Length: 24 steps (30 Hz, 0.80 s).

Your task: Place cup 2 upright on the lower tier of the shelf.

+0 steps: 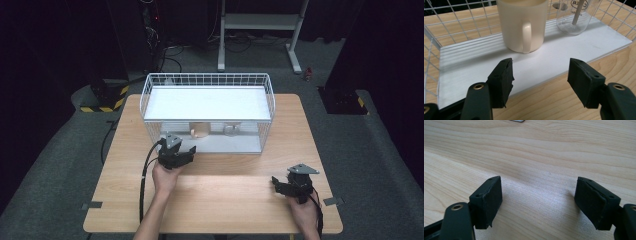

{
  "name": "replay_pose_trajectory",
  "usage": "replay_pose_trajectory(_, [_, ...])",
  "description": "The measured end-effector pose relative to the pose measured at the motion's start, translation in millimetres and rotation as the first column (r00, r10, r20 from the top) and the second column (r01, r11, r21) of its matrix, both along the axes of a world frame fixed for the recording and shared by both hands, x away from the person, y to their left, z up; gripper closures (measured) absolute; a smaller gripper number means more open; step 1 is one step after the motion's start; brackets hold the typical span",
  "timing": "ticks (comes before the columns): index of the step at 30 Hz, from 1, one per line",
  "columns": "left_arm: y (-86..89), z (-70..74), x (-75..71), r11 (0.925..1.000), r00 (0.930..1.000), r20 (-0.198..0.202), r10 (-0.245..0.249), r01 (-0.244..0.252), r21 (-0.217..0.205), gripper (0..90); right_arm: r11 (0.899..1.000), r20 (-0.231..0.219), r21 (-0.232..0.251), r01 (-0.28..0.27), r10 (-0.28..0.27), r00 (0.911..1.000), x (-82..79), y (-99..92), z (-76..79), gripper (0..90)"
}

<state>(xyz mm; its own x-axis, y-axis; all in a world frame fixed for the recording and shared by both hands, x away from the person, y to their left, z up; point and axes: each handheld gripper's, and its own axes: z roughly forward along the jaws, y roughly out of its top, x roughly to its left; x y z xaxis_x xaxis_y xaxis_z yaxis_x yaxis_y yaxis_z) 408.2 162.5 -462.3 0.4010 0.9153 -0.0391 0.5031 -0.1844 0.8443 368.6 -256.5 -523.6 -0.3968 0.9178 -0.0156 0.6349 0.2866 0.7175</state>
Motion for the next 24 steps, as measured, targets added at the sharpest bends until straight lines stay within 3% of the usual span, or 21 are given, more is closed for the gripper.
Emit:
replay_pose_trajectory(12, [4.6, 1.6, -9.4, 1.0000, 1.0000, 0.010, -0.001, 0.001, 0.000, 36.1, 1.000, 0.000, 0.000, 0.000, 0.000, 1.0000, 0.0, 0.0, 0.0, 22.4])
replay_pose_trajectory(16, [6.2, 0.1, -13.9, 0.9997, 0.9999, 0.015, 0.003, -0.004, 0.022, 36.0, 1.000, 0.000, 0.000, 0.000, 0.000, 1.0000, 0.0, 0.0, 0.0, 22.3])
replay_pose_trajectory(24, [10.8, -0.1, -20.8, 0.9999, 0.9999, 0.013, 0.008, -0.008, 0.009, 35.7, 1.000, 0.000, 0.000, 0.000, 0.000, 1.0000, 0.0, 0.0, 0.0, 22.4])
